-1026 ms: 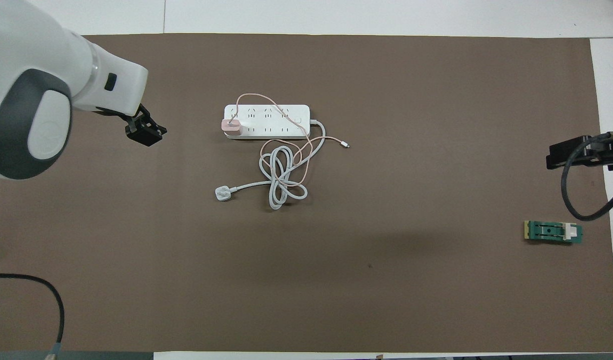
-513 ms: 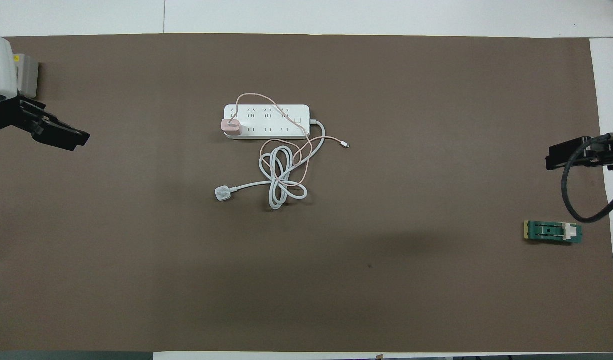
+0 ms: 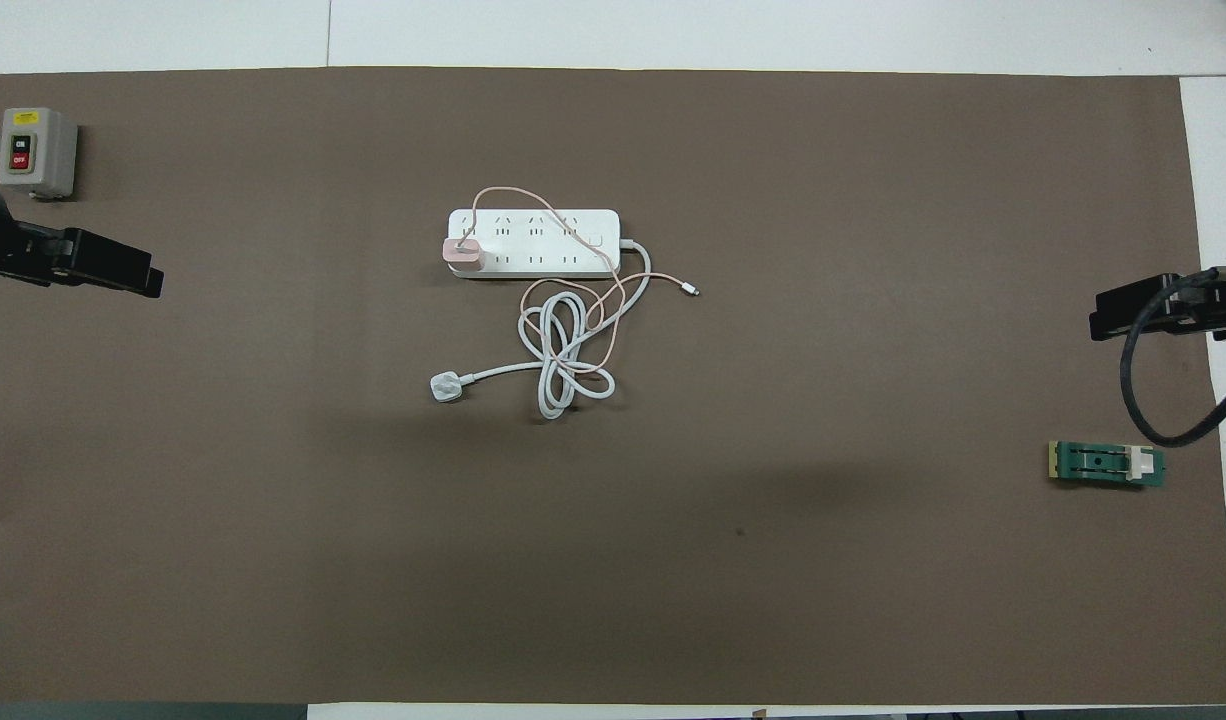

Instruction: Plug charger into power strip

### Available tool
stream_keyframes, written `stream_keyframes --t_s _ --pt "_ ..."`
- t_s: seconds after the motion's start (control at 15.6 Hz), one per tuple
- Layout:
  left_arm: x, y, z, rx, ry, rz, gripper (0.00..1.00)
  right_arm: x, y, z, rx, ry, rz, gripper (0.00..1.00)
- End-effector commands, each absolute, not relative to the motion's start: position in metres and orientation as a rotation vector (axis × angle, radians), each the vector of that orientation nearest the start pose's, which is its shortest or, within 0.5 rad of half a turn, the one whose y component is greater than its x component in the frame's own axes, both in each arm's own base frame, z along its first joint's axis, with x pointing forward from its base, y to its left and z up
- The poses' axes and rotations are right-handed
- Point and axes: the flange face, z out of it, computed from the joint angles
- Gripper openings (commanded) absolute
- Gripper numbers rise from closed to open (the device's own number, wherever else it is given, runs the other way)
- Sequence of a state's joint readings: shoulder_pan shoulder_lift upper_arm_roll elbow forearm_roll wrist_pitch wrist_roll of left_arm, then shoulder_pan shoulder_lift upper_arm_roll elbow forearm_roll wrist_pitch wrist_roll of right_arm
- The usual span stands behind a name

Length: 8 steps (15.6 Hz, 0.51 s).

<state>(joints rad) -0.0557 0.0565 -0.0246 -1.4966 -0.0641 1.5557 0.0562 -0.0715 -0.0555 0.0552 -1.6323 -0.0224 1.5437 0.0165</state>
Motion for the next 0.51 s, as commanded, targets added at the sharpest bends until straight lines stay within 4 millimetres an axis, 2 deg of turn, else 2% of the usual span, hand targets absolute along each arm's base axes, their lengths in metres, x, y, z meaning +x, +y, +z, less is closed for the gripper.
stream_keyframes --t_s 0.0,0.32,0.45 --pt "0.556 -0.047 0.628 -3.202 0.072 0.034 1.0 0.528 -0.008 0.624 -3.164 0.015 0.056 1.0" --pt "0.552 -0.04 0.623 -3.198 0.052 0.075 1.0 0.528 -0.005 0.624 -3.163 0.001 0.059 1.0" --pt "0.554 -0.027 0.626 -3.199 0.02 0.052 1.0 0.528 -0.005 0.624 -3.164 0.001 0.061 1.0"
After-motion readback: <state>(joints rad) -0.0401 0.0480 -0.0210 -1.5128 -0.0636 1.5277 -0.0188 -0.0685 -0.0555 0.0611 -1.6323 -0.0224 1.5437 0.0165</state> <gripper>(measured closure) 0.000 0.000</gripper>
